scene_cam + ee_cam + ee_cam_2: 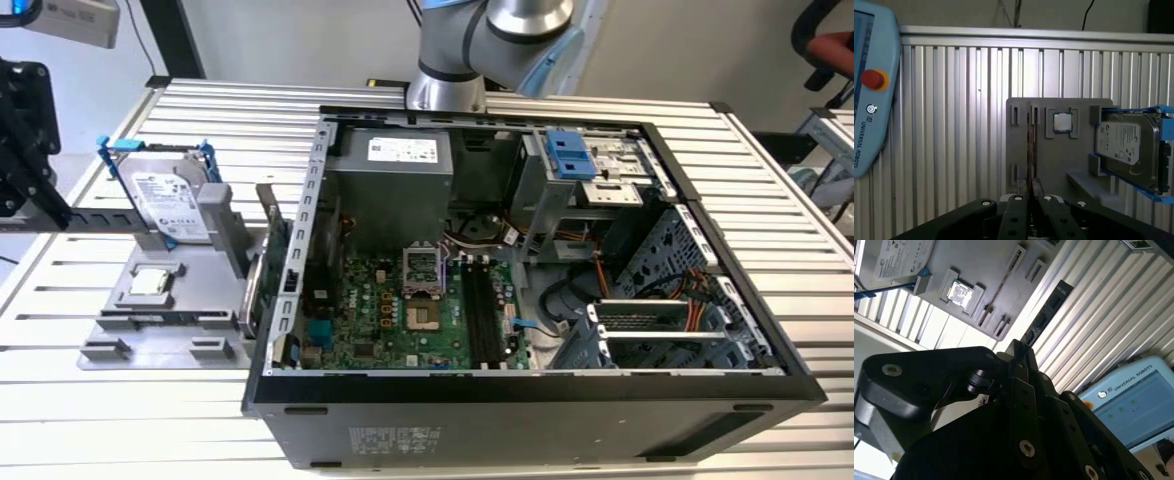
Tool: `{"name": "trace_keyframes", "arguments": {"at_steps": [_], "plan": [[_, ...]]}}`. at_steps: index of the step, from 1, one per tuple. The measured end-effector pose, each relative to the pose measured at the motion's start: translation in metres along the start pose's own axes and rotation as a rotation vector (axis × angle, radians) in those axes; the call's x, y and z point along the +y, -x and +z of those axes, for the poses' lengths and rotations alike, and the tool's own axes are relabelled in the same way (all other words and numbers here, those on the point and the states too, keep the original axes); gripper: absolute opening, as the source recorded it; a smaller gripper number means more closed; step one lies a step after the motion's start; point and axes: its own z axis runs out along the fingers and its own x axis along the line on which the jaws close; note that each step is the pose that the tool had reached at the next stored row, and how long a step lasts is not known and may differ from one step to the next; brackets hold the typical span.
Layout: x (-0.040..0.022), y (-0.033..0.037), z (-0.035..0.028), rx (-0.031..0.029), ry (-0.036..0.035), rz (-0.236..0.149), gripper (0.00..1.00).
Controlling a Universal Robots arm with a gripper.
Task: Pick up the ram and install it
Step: 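Pick up the ram and move it above insertion slot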
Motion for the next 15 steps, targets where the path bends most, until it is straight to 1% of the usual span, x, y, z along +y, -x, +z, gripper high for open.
{"name": "trace_keyframes", "arguments": {"at_steps": [1, 4, 8, 13, 15], "plan": [[0.0000, 0.0001, -0.0014, 0.0000, 0.0000, 0.000, 0.00], [0.0001, 0.0001, -0.0021, -0.0002, -0.0001, 0.000, 0.00], [0.0001, 0.0004, -0.0059, -0.0001, -0.0001, 0.000, 0.00], [0.0001, 0.0004, -0.0061, -0.0001, -0.0001, 0.000, 0.00], [-0.0010, 0.0004, -0.0065, 0.0002, 0.0003, 0.000, 0.00]]}}
